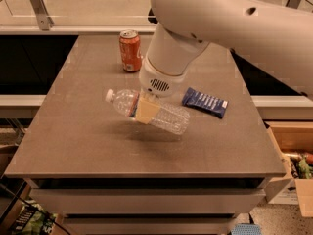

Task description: Knock water bottle over

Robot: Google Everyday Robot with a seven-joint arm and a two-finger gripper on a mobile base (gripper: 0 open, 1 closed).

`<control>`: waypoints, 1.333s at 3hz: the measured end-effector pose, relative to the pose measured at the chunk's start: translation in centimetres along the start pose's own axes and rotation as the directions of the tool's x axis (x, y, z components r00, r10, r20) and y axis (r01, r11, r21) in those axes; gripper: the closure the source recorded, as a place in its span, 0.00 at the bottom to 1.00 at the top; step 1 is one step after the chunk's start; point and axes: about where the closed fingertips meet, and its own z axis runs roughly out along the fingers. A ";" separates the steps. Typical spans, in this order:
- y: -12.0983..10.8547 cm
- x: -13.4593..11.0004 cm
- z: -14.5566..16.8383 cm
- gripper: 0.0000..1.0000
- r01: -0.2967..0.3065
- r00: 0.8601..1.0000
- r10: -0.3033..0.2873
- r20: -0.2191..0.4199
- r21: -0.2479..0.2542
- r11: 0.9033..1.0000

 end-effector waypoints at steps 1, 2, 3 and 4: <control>0.4 -0.5 1.8 1.00 0.014 1.000 -0.014 -0.001 -0.045 0.999; 0.4 -0.8 2.9 1.00 0.023 1.000 -0.023 0.001 -0.070 0.997; 0.3 -1.0 3.8 1.00 0.031 1.000 -0.031 0.002 -0.091 0.995; 0.3 -1.1 4.1 1.00 0.032 0.999 -0.032 0.004 -0.101 0.994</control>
Offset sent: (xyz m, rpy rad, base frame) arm 0.0037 0.0247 -0.0375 0.0144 0.0865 0.0649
